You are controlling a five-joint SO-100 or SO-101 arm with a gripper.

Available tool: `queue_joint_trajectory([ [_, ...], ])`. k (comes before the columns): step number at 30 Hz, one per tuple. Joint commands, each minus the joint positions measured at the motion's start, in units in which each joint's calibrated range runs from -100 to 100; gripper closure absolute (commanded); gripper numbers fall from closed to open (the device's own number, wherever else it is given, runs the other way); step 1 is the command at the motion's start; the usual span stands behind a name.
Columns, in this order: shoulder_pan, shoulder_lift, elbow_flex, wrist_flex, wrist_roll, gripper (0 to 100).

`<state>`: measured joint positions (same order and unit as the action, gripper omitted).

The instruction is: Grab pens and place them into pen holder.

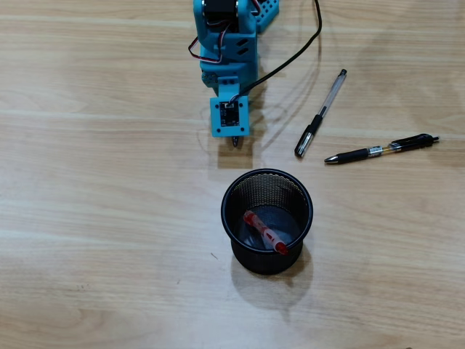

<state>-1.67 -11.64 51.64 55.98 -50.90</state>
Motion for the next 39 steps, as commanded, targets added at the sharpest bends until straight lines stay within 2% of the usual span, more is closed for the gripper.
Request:
queue_joint_trajectory([
  [1, -0.21, -6.32, -0.87, 0.29, -0.15, 98],
  [4, 0.25, -13.12, -3.68, 0.65, 0.22, 98],
  [9, 0.89, -28.57, -16.98, 8.94, 0.22, 98],
  [12, 0.89, -33.67, -23.59, 8.67, 0.16, 98],
  [24, 0.16, -37.4, -43.5, 8.21, -0.25, 98],
  [33, -2.77, -26.11, -42.86, -16.84, -0.2, 98],
  [39, -4.87, -14.31, -42.86, -29.23, -0.2, 98],
])
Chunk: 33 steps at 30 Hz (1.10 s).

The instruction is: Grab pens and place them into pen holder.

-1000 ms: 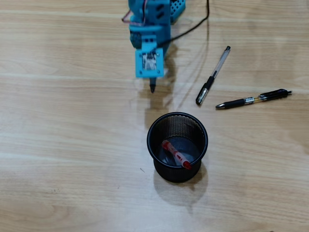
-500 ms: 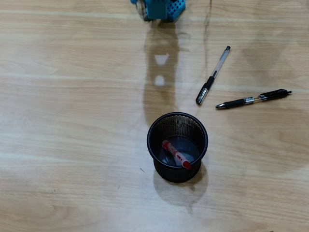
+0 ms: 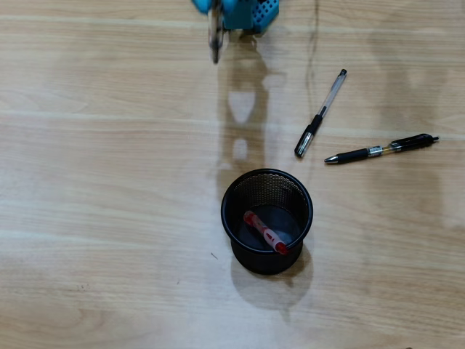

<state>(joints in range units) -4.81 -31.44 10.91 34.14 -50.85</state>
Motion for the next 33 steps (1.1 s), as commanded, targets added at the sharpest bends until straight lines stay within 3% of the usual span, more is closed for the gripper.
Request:
queue_joint_trajectory([
  [1, -2.0, 7.53, -2.14, -9.22, -0.25, 98],
  [16, -7.31, 35.55, -2.05, -35.1, -2.98, 98],
  [23, -6.94, 39.55, -2.05, -35.82, -2.98, 97],
  [29, -6.85, 39.63, -1.95, -35.28, -2.98, 83],
  [33, -6.85, 39.29, -1.95, -35.28, -2.82, 82],
])
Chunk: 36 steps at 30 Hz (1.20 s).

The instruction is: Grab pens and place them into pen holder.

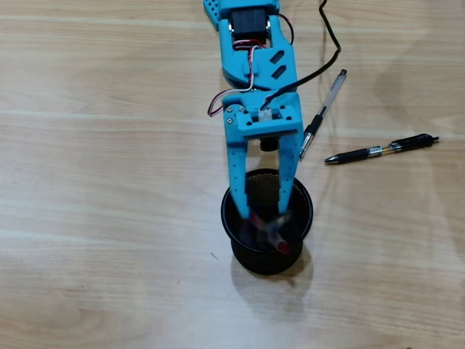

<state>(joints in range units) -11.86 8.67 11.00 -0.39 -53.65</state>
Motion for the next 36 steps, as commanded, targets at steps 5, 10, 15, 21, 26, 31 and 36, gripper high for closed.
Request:
queue_joint_trajectory([
  [5, 0.11, -3.87, -1.68, -0.02, 0.36, 82],
  [10, -0.07, -14.74, 2.57, 11.55, 0.41, 82],
  [15, 0.02, -28.84, 4.02, 33.42, 0.41, 88],
  [21, -0.71, -41.74, 3.11, 58.38, -0.17, 98],
  [26, -2.81, -47.52, -0.6, 75.15, -3.41, 98],
  [31, -5.65, -48.54, -9.46, 90.91, -5.51, 98],
  [36, -10.95, -46.42, -12.99, 95.29, -7.97, 98],
])
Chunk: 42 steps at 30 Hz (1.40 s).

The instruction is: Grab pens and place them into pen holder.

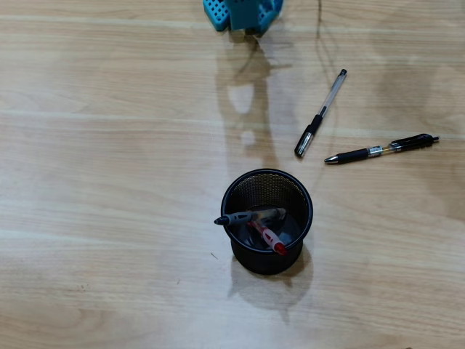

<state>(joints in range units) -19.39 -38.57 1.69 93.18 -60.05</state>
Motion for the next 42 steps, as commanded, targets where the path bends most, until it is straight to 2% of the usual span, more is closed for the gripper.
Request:
queue_joint_trajectory([
  [1, -4.71, 2.18, -3.77, 1.44, -2.09, 98],
  [8, -19.98, 18.91, -11.55, 1.35, -6.34, 98],
  [13, -26.75, 26.64, -19.06, 2.08, -9.53, 98],
  [20, -26.93, 29.7, -22.59, 2.99, -10.11, 98],
  [22, -26.65, 29.7, -22.59, 6.45, -13.09, 98],
  [23, -26.93, 29.78, -22.59, 6.82, -17.33, 98],
  [26, -27.11, 30.29, -21.6, 6.82, -20.52, 97],
  [42, -23.45, 39.97, -19.69, 6.82, -22.25, 96],
])
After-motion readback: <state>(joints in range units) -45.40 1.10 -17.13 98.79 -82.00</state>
